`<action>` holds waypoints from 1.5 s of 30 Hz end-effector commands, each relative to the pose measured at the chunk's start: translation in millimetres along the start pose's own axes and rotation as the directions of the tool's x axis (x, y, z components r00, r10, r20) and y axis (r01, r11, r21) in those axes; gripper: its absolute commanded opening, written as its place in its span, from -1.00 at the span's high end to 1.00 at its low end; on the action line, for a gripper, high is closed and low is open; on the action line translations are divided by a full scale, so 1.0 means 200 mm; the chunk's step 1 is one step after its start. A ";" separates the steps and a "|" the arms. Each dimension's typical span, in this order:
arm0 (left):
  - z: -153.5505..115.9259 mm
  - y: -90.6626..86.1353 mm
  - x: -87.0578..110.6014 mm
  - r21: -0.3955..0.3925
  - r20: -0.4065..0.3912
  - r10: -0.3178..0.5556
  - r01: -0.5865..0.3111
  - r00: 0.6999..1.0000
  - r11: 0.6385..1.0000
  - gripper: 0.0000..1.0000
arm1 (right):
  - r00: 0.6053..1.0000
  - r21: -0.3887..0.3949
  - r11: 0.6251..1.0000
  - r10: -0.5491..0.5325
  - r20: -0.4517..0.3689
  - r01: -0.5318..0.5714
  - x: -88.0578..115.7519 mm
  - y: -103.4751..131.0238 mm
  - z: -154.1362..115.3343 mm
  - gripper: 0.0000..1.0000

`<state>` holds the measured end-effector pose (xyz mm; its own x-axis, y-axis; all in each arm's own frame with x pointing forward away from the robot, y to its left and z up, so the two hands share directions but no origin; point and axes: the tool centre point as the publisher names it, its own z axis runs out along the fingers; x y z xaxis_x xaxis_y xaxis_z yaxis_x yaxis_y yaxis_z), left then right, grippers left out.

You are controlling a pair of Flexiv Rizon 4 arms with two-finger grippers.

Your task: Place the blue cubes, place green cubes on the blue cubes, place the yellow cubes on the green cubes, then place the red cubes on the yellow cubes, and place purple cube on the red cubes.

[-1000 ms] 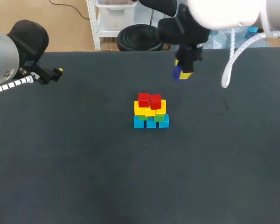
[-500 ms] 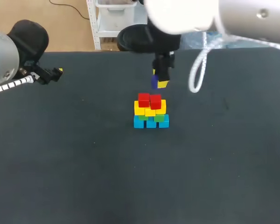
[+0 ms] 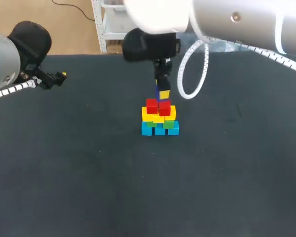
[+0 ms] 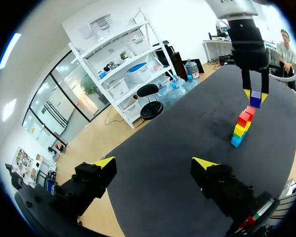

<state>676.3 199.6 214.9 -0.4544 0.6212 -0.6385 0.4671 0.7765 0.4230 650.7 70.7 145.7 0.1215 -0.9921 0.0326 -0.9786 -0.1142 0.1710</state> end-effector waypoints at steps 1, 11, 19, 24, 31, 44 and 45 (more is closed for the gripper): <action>0.00 0.00 0.00 -0.004 0.003 -0.001 0.001 1.000 1.000 -1.00 | 1.000 -0.001 1.000 0.005 0.017 -0.005 0.02 0.00 0.05 1.00; 0.00 0.00 0.00 -0.004 0.003 -0.001 0.001 1.000 1.000 -1.00 | 1.000 -0.014 1.000 0.013 0.021 -0.012 0.01 -0.02 0.12 1.00; 0.00 0.00 0.00 -0.004 0.003 -0.001 0.001 1.000 1.000 -1.00 | 1.000 -0.013 1.000 0.004 0.025 -0.004 -0.02 -0.04 0.13 1.00; 0.00 0.00 0.00 -0.004 0.003 -0.001 0.001 1.000 1.000 -1.00 | 1.000 -0.008 1.000 0.002 0.024 -0.002 -0.02 -0.04 0.13 1.00; 0.00 0.00 0.00 -0.004 0.003 -0.001 0.001 1.000 1.000 -1.00 | 1.000 -0.001 1.000 -0.001 0.019 0.001 -0.03 -0.05 0.13 1.00; 0.00 0.00 0.00 -0.004 0.003 -0.001 0.001 1.000 1.000 -1.00 | 1.000 -0.014 1.000 0.001 0.021 0.000 -0.02 -0.09 0.16 1.00; 0.00 0.00 0.00 -0.004 0.003 -0.001 0.001 1.000 1.000 -1.00 | 1.000 -0.015 1.000 0.002 0.022 -0.002 -0.02 -0.09 0.16 1.00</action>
<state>676.3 199.6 214.9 -0.4543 0.6212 -0.6385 0.4671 0.7764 0.4230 660.9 74.8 112.3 0.1166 -0.9931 0.0123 -0.9773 -0.1125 0.1795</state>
